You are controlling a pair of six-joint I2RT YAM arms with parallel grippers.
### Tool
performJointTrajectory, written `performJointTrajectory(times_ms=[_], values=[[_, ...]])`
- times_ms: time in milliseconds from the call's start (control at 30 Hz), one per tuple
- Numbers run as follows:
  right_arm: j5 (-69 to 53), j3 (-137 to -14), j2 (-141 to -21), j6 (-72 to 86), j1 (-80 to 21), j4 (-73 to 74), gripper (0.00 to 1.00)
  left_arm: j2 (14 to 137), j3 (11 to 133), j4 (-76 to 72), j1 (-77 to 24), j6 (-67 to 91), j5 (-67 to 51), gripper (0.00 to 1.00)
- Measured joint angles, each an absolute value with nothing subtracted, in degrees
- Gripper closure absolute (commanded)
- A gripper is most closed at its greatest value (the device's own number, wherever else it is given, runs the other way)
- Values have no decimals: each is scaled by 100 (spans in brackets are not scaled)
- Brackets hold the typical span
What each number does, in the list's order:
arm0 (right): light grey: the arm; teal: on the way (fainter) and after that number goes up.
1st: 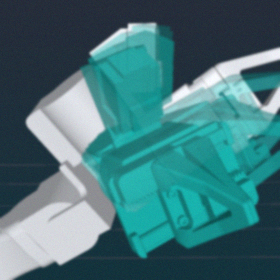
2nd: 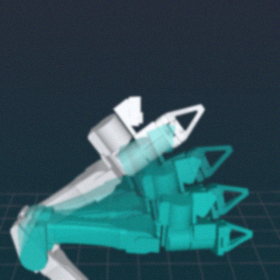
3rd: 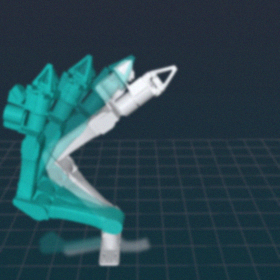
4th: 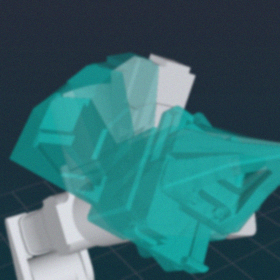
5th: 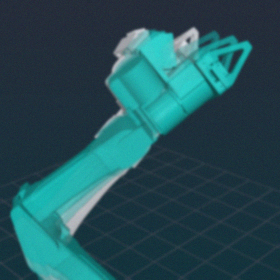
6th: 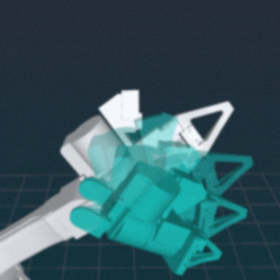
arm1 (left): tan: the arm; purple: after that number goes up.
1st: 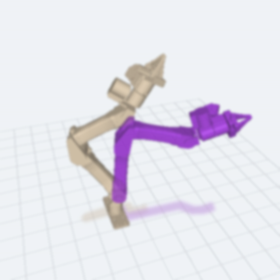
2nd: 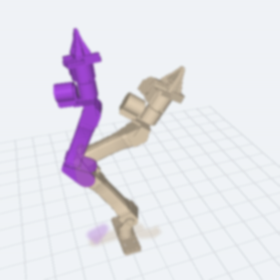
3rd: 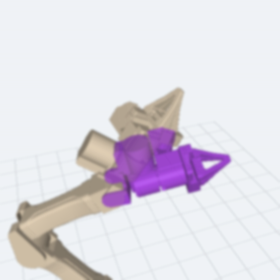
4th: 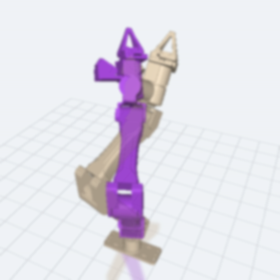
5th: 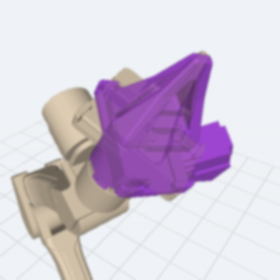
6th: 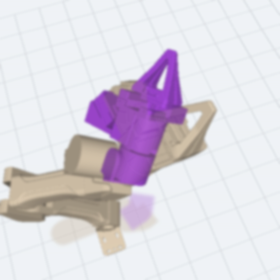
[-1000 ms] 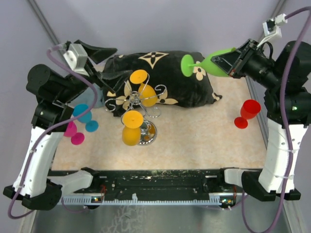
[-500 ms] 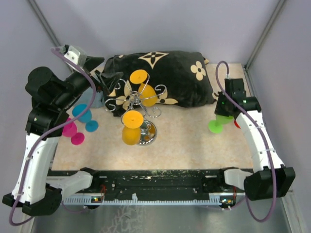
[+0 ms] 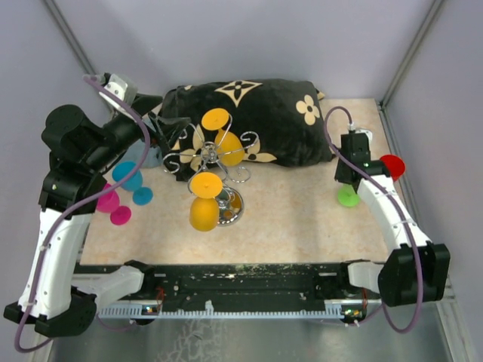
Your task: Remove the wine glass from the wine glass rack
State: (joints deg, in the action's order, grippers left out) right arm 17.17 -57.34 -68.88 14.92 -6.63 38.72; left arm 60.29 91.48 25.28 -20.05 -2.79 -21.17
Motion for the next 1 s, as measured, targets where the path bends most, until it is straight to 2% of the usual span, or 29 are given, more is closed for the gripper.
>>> performJointTrajectory(times_ms=[367,400,533,667,833,1000], values=[[1841,-5780,-7638,1452,-543,3256,100,5881,9102,2786,-1955,-270,-2167,8],[1839,-5813,-7675,1455,-515,3201,97,5863,9102,2818,-1951,-270,-2167,8],[1833,-5909,-7843,1435,-475,3103,60,5798,9091,2919,-1949,-270,-2187,8],[1776,-5920,-7870,1433,-471,3155,40,5730,8995,2971,-1949,-270,-2200,8],[1678,-6206,-7776,1396,-471,3485,31,5714,8943,3009,-1949,-226,-2200,8],[1605,-6982,-7393,1343,-471,3970,31,5677,8921,3059,-1946,-110,-2176,8]])
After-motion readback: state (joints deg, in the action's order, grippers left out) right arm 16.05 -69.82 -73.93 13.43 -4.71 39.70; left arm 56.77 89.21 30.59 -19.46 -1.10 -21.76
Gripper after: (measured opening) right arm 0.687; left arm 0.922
